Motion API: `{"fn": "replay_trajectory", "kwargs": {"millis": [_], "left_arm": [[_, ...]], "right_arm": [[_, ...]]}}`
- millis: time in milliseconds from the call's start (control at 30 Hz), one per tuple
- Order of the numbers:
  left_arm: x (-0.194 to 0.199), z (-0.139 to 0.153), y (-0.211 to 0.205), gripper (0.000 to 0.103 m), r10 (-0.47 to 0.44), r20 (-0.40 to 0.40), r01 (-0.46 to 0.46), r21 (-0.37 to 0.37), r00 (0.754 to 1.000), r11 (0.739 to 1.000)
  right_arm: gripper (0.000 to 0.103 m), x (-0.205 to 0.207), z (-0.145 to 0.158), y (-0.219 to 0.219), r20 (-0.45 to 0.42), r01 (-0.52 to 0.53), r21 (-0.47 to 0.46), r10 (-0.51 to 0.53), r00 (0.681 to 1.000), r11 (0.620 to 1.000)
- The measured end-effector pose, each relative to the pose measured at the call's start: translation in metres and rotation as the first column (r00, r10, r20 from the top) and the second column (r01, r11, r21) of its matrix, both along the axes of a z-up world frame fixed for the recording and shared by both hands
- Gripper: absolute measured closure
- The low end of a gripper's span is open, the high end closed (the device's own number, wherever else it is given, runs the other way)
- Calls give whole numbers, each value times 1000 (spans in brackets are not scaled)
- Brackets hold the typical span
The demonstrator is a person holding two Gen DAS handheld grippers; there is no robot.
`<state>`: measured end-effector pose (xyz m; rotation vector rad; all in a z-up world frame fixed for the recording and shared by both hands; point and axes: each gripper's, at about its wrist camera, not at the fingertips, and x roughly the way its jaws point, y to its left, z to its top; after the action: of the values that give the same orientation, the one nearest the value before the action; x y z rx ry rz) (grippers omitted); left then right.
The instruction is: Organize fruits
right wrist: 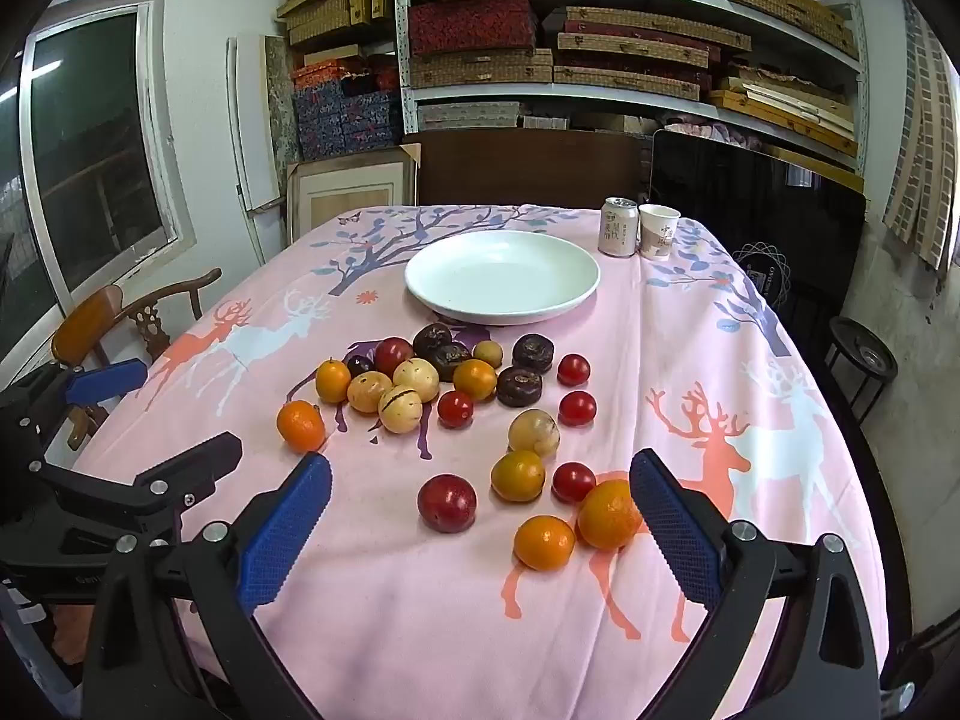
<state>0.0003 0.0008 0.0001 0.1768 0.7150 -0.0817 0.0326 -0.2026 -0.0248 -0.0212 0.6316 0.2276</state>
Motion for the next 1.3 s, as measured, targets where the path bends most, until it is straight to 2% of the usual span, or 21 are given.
{"fn": "replay_trajectory", "kwargs": {"millis": [700,1300], "left_arm": [[0,0,-1,4,-2,-5,2,-5,1000,1000],[4,-13,-3,4,-2,-27,2,-11,1000,1000]], "right_arm": [[3,-1,0,1,9,-1,-9,1,1000,1000],[3,2,-6,2,-1,-1,-5,1,1000,1000]]}}
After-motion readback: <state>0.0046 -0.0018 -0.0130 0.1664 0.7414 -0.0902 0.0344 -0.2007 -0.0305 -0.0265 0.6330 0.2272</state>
